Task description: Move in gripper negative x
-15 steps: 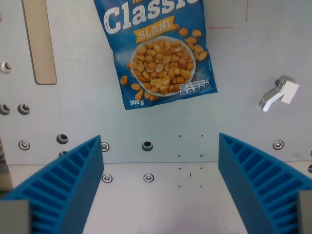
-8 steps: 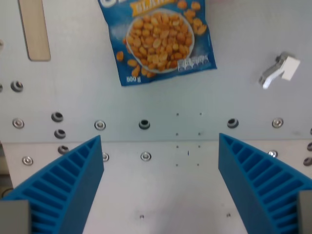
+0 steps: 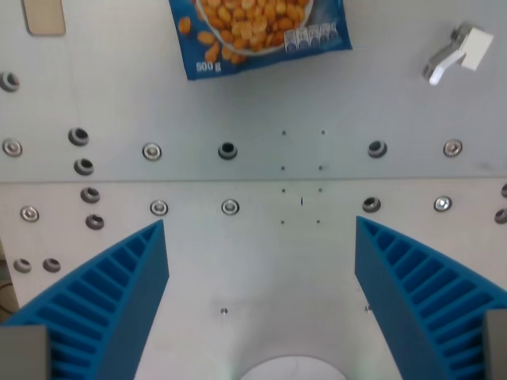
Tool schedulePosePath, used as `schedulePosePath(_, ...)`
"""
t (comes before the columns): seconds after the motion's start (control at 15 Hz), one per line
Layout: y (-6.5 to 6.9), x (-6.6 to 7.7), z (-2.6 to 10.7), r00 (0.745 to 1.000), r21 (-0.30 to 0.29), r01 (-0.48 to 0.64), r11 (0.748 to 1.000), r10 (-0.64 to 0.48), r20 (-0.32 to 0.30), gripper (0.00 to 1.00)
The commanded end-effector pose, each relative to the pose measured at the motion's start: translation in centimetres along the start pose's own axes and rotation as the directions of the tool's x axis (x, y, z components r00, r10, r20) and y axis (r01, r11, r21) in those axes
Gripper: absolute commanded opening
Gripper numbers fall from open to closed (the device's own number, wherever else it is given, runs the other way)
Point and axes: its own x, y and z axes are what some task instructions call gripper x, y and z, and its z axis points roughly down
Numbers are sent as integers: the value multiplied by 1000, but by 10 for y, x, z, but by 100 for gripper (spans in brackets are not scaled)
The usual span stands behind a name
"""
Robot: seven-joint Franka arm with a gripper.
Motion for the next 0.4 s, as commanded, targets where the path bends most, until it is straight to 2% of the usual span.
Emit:
schedulePosePath(0.07, -1, -26, -1, 996, 14, -6, 1000, 7, -85, 100)
schedulePosePath(0.4, -1, -51, 1, 996, 14, -6, 1000, 7, -85, 100)
